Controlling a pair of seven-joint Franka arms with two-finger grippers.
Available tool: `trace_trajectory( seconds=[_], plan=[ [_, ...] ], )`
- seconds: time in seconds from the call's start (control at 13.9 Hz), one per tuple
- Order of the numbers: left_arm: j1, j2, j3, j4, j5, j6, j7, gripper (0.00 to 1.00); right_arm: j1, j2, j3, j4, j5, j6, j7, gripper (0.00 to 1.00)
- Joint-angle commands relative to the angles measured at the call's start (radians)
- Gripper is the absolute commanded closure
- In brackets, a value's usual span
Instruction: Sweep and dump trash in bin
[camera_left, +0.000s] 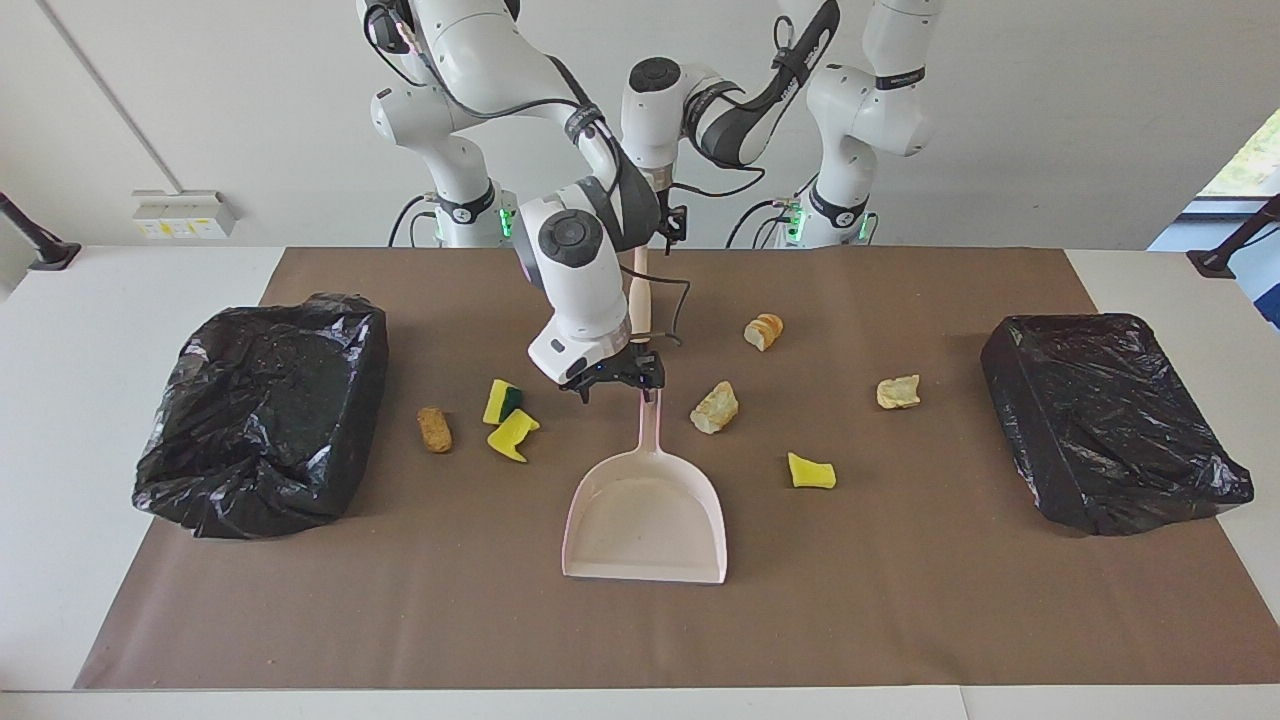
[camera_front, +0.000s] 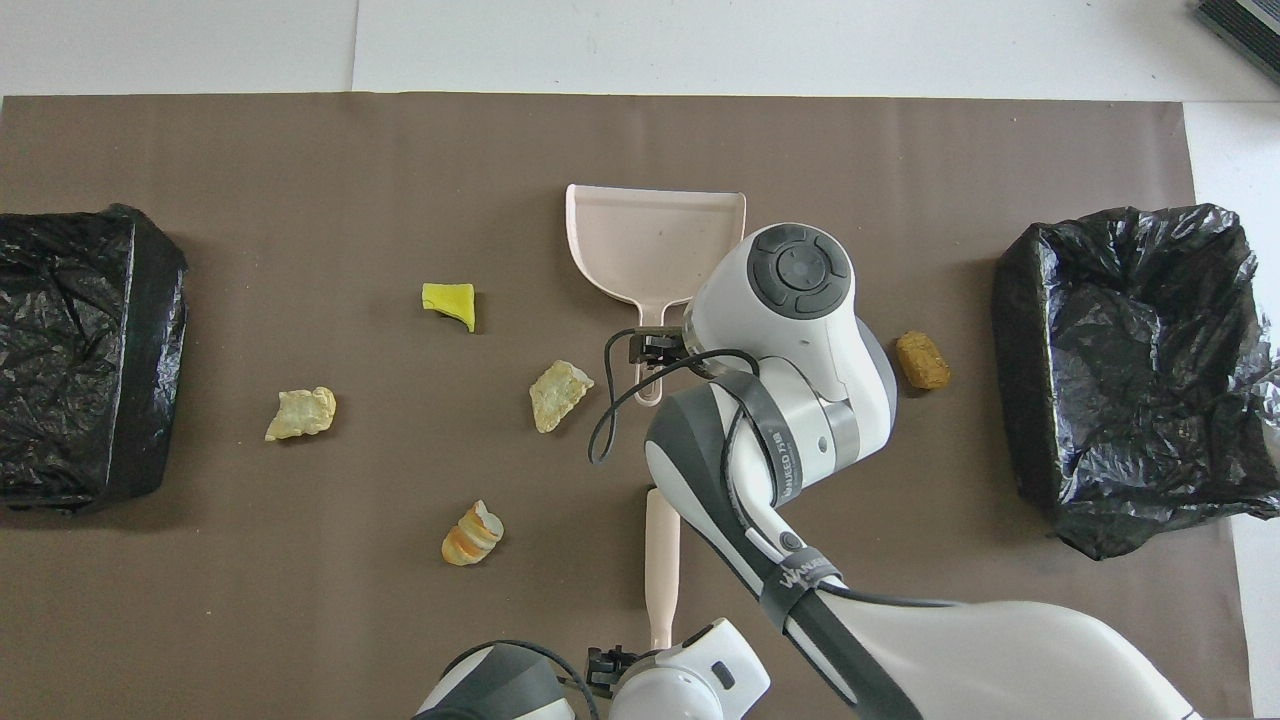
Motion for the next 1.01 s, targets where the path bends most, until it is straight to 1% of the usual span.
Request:
trace_trajectory(
  seconds=[0.0,0.07,0.14,0.22,0.36,0.43,0.5,0.58,0.65,0.79,0.86,0.94],
  plan=[
    [-0.033,-0.021,0.02,-0.047,-0.008,0.031,-0.016,0.01,0.002,0.055,0.0,0.057,0.043,-0.009,0.019,0.0],
    [-0.033,-0.012,0.02,-0.05,-0.008,0.032,-0.016,0.03,0.002,0.067,0.002,0.08,0.048,-0.012,0.019,0.0],
    [-0.039,-0.002,0.02,-0.053,-0.008,0.035,-0.034,0.13,0.002,0.073,0.003,0.086,0.049,-0.011,0.017,0.0],
    [-0.055,0.017,0.02,-0.053,-0.008,0.052,-0.054,0.17,0.002,0.079,0.02,0.088,0.049,-0.009,0.019,0.0],
    [-0.052,0.021,0.02,-0.048,-0.008,0.063,-0.056,0.19,0.003,0.084,0.026,0.09,0.042,-0.023,0.017,0.0],
    [-0.05,0.023,0.02,-0.05,-0.008,0.064,-0.056,0.26,0.002,0.091,0.026,0.105,0.036,-0.031,0.017,0.0],
    [-0.05,0.023,0.02,-0.048,-0.008,0.061,-0.058,0.34,0.0,0.11,0.026,0.146,0.045,-0.049,0.017,0.0],
    [-0.046,0.026,0.02,-0.045,-0.008,0.057,-0.056,0.52,0.0,0.127,0.026,0.183,0.051,-0.065,0.019,0.0],
    [-0.044,0.026,0.023,-0.045,-0.008,0.051,-0.056,0.7,0.0,0.128,0.026,0.185,0.06,-0.056,0.019,0.0],
    [-0.041,0.026,0.026,-0.042,-0.008,0.041,-0.054,0.95,-0.004,0.127,0.026,0.185,0.059,-0.049,0.016,0.0],
    [-0.032,0.026,0.026,-0.042,-0.008,0.041,-0.053,1.0,-0.007,0.127,0.026,0.182,0.06,-0.049,0.013,0.05],
    [-0.02,0.025,0.027,-0.042,-0.008,0.04,-0.051,1.0,-0.003,0.125,0.026,0.177,0.063,-0.046,0.008,0.13]
  ],
)
